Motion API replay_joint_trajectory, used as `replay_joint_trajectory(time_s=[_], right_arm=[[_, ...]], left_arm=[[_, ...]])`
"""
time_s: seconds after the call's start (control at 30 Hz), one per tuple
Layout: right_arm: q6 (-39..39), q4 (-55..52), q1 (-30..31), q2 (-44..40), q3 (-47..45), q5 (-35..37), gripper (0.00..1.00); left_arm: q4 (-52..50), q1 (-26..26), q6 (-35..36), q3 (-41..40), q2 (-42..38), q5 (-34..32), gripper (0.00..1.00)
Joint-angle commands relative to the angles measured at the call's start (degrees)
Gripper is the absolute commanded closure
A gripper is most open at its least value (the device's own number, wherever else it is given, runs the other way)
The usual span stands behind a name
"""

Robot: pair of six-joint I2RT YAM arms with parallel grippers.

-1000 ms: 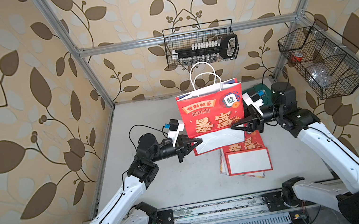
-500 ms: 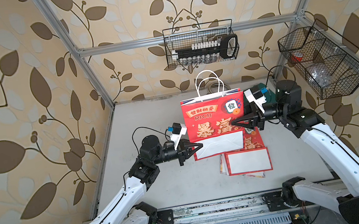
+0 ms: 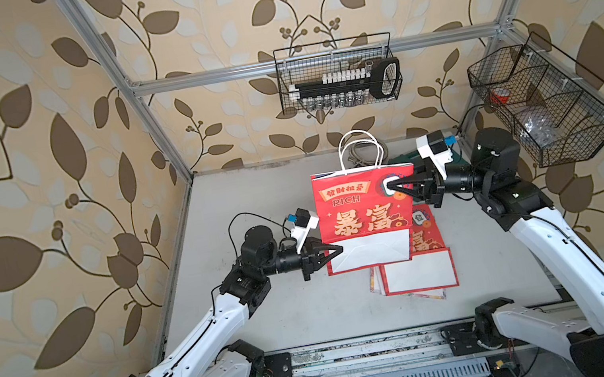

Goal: Put away the paper bag
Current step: Press the paper bag, then place the paper bag at the center of the board.

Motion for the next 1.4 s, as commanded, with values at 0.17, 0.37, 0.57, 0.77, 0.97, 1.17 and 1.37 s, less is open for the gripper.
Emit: replay_joint_trajectory(time_s=[0.17,0.37,0.57,0.77,0.97,1.17,1.37], right_arm=[[2.7,3.6,-0.4,-2.24,1.93,8.01,0.6],[1.2,2.48,-0.6,-3.28,2.0,8.0,1.0],[-0.55,-7.69,-0.57,-7.67,2.12,44.96,0.15],[-6.6,-18.52,-0.55,-11.49,2.99,55.49,0.12],[-5.59,-20.74,-0.58,-16.53,-0.75,54.7,0.12],[-3.91,-21.62,-0.58,-18.57,-3.11,54.65,0.11],[-2.54,-20.31,-0.61,-19.05,-6.1,55.96,0.11]], left_arm=[[-1.92,-0.45,1.92,0.17,0.13,1.29,1.0],[-4.11,-0.45,2.19,0.5,0.74,1.43,1.0],[-2.65,-3.97,-6.84,3.46,6.18,-2.69,1.0],[8.46,-18.06,-21.23,8.37,15.95,-16.06,1.0],[18.82,-22.46,-33.0,14.02,31.52,-22.97,1.0],[19.45,-23.54,-43.03,21.0,45.34,-22.72,1.0],[9.1,-23.76,-43.76,22.4,48.39,-28.2,0.89]])
